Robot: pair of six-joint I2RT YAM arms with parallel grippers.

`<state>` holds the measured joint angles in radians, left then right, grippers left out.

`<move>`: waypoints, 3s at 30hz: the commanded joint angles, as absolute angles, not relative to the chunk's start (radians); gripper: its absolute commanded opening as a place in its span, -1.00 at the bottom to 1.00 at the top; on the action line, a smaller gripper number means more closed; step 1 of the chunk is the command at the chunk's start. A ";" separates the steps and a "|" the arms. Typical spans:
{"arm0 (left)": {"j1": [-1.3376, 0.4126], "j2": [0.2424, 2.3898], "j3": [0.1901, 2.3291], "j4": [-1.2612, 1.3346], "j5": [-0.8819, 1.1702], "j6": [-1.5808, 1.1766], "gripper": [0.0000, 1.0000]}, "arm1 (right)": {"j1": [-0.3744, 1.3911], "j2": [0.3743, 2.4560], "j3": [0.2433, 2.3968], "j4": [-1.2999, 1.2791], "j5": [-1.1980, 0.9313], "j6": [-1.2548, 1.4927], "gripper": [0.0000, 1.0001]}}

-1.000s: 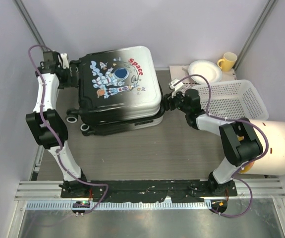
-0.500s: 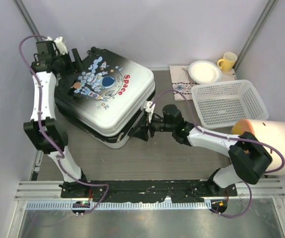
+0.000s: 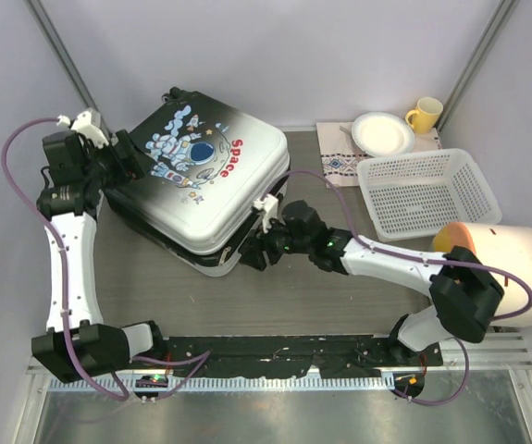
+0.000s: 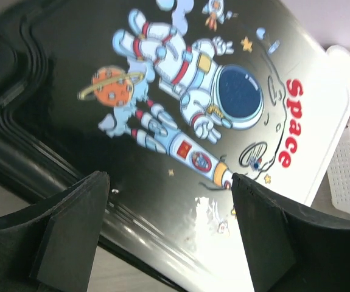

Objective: Open, take out, and arrange the luggage

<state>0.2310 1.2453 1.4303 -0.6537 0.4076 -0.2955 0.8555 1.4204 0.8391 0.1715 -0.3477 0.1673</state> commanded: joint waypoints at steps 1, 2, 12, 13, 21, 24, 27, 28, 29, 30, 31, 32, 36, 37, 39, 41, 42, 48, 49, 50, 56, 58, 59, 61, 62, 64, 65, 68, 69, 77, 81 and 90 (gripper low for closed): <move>0.235 1.178 1.335 -0.635 0.461 -0.364 0.66 | 0.943 1.508 1.028 0.006 -0.288 0.296 0.19; 0.235 1.169 1.307 -0.650 0.507 -0.347 0.62 | 0.945 1.520 1.048 0.006 -0.298 0.313 0.22; 0.457 1.426 1.706 -0.848 0.516 -0.243 0.66 | 0.876 1.462 0.977 0.034 -0.293 0.193 0.27; 0.459 1.472 1.838 -0.867 0.461 -0.232 0.66 | 0.867 1.447 0.973 0.034 -0.288 0.187 0.27; 0.462 1.741 2.111 -1.017 0.060 -0.461 0.67 | 0.801 1.396 0.914 0.037 -0.273 0.175 0.27; 0.462 1.770 2.106 -1.043 0.037 -0.511 0.67 | 0.784 1.381 0.891 0.038 -0.285 0.172 0.28; 0.457 1.773 2.031 -1.006 -0.060 -0.531 0.68 | 0.767 1.365 0.868 0.051 -0.291 0.173 0.28; 0.457 1.785 2.029 -1.006 -0.102 -0.544 0.69 | 0.758 1.361 0.859 0.054 -0.293 0.178 0.28; 0.457 1.799 2.031 -1.009 -0.113 -0.548 0.70 | 0.753 1.359 0.854 0.058 -0.295 0.178 0.28; 0.459 1.833 2.042 -1.011 -0.121 -0.554 0.70 | 0.750 1.356 0.851 0.058 -0.298 0.178 0.28; 0.457 1.850 2.048 -1.015 -0.124 -0.566 0.70 | 0.747 1.353 0.842 0.060 -0.301 0.178 0.28; 0.456 1.864 2.055 -1.008 -0.123 -0.569 0.70 | 0.742 1.351 0.838 0.067 -0.305 0.181 0.28; 0.456 1.927 2.085 -0.953 -0.104 -0.575 0.71 | 0.736 1.351 0.819 0.078 -0.313 0.189 0.28; 0.457 1.946 2.086 -0.940 -0.097 -0.577 0.73 | 0.736 1.354 0.812 0.080 -0.313 0.190 0.28; 0.457 1.965 2.097 -0.925 -0.063 -0.586 0.82 | 0.735 1.358 0.804 0.090 -0.314 0.198 0.28; 0.457 1.986 2.097 -0.910 -0.008 -0.594 0.91 | 0.735 1.365 0.798 0.097 -0.322 0.199 0.28; 0.454 1.988 2.083 -0.899 -0.003 -0.600 0.96 | 0.735 1.368 0.795 0.100 -0.324 0.204 0.28; 0.449 1.953 1.983 -0.772 0.078 -0.617 0.99 | 0.733 1.390 0.787 0.115 -0.342 0.215 0.28; 0.445 1.953 1.980 -0.769 0.078 -0.617 0.99 | 0.735 1.391 0.785 0.118 -0.344 0.215 0.28; 0.443 1.956 1.977 -0.767 0.075 -0.615 0.99 | 0.735 1.396 0.785 0.120 -0.345 0.215 0.28; 0.440 1.967 1.965 -0.753 0.115 -0.615 0.64 | 0.733 1.396 0.775 0.127 -0.351 0.221 0.28; 0.439 1.957 1.957 -0.736 0.153 -0.621 0.19 | 0.733 1.391 0.773 0.123 -0.351 0.218 0.28; 0.439 1.953 1.959 -0.736 0.163 -0.627 0.03 | 0.733 1.388 0.773 0.121 -0.351 0.218 0.28; 0.439 1.944 1.963 -0.753 0.182 -0.640 -0.18 | 0.733 1.385 0.773 0.112 -0.350 0.216 0.27; 0.439 1.942 1.970 -0.765 0.187 -0.644 -0.18 | 0.733 1.382 0.772 0.110 -0.350 0.216 0.28; 0.439 1.936 1.985 -0.805 0.202 -0.656 -0.30 | 0.733 1.376 0.772 0.103 -0.348 0.215 0.28; 0.442 1.931 1.983 -0.813 0.210 -0.669 -0.47 | 0.735 1.373 0.773 0.101 -0.350 0.215 0.27; 0.462 1.899 1.954 -0.804 0.303 -0.734 -1.00 | 0.733 1.356 0.772 0.092 -0.348 0.212 0.27; 0.471 1.888 1.942 -0.783 0.323 -0.753 -1.00 | 0.733 1.347 0.769 0.089 -0.350 0.210 0.28; 0.486 1.786 1.905 -0.716 0.448 -0.897 -1.00 | 0.726 1.252 0.713 0.104 -0.411 0.160 0.28; 0.489 1.779 1.878 -0.762 0.442 -0.858 -1.00 | 0.729 1.249 0.686 0.169 -0.440 0.137 0.32; 0.491 1.732 1.704 -0.723 0.423 -0.822 -1.00 | 0.862 1.370 0.718 0.342 -0.243 0.127 0.32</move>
